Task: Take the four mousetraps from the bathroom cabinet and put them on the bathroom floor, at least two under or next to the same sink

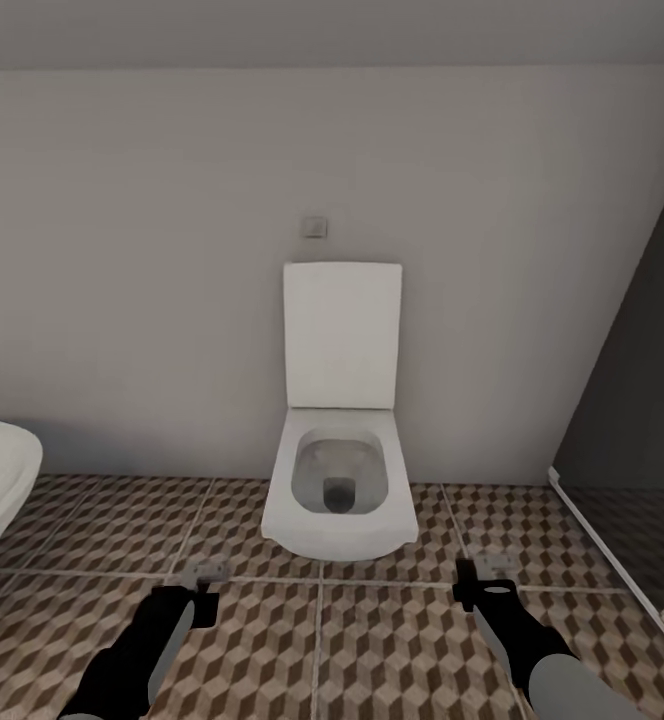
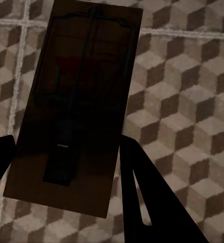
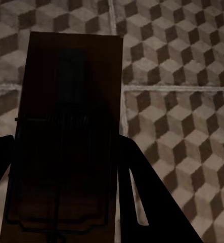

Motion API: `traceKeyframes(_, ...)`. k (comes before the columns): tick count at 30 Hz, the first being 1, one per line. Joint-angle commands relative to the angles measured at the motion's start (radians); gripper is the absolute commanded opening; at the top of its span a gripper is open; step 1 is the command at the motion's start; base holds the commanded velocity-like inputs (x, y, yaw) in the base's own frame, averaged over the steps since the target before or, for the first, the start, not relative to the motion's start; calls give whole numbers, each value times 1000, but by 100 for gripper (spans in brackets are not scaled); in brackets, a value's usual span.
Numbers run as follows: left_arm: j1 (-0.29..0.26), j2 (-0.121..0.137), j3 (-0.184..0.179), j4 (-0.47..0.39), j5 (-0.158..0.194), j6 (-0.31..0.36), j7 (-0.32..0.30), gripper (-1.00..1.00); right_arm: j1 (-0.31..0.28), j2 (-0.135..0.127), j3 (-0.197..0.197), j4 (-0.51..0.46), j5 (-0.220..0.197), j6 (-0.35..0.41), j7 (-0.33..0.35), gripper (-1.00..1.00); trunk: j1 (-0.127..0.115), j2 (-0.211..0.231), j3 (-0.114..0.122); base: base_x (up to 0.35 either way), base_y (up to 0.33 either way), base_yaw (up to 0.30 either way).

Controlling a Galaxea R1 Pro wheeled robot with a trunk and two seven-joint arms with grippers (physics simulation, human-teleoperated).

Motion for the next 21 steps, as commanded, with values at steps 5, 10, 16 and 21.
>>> traceKeyframes(5,0,1,-1,-1,3,5,6,-100,0,0,-5,-2,7,6,2,-100,2,-2,-20,0,0,0)
traceKeyframes(10,0,1,-2,-2,3,5,6,-100,0,0,-5,-2,7,6,2,-100,4,-3,-40,0,0,0)
traceKeyframes(16,0,1,-2,-3,3,5,5,-100,0,0,-5,-2,7,6,2,-100,7,-4,-63,0,0,0)
traceKeyframes(21,0,1,-3,-3,3,4,5,-100,0,0,-5,-1,7,6,2,-100,9,-5,-82,0,0,0)
